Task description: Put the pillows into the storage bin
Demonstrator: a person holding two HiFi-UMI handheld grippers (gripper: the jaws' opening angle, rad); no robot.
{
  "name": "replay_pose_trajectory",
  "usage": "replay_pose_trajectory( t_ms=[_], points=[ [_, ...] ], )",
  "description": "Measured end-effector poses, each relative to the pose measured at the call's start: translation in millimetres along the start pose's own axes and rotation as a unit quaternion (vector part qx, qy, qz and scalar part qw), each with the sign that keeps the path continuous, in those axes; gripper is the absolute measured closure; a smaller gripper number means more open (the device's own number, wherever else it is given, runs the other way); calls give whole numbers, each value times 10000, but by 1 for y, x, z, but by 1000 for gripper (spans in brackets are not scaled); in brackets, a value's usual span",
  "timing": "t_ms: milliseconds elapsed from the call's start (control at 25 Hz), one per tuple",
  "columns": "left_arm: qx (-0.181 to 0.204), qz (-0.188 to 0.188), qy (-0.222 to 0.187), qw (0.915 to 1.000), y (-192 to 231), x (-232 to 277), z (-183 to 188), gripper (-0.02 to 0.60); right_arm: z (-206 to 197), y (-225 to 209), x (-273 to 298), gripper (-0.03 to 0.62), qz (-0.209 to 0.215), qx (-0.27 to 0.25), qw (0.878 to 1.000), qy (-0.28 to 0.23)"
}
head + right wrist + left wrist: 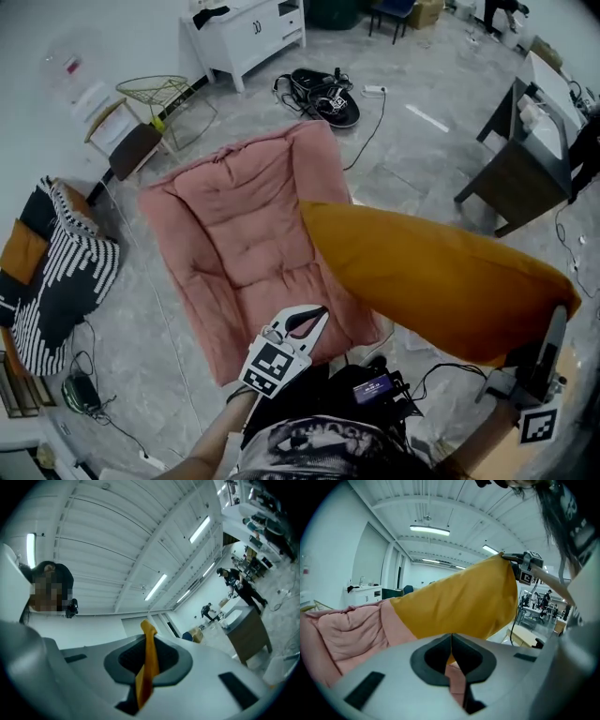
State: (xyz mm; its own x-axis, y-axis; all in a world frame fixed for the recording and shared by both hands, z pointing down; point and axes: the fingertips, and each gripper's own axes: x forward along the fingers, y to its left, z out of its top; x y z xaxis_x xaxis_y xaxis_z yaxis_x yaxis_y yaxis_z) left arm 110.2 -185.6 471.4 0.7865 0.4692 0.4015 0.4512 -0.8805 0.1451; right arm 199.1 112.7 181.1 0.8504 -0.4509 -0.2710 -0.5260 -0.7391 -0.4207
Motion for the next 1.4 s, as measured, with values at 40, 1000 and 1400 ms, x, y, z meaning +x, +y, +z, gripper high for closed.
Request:
replay_pose_trajectory(
  t_ms=[40, 1000, 1400],
  points=[
    [26, -43, 15, 10000, -7, 7, 3, 568, 12, -6, -7, 577, -42, -106, 9999, -57],
    [615, -882, 502, 9929, -222, 227, 47, 568, -72, -385, -94, 577, -1540, 72, 9723, 1758],
    [705, -984, 916, 9884, -249, 246, 27, 568, -245, -467, -100, 577, -2284, 1364, 9256, 2691]
  ],
)
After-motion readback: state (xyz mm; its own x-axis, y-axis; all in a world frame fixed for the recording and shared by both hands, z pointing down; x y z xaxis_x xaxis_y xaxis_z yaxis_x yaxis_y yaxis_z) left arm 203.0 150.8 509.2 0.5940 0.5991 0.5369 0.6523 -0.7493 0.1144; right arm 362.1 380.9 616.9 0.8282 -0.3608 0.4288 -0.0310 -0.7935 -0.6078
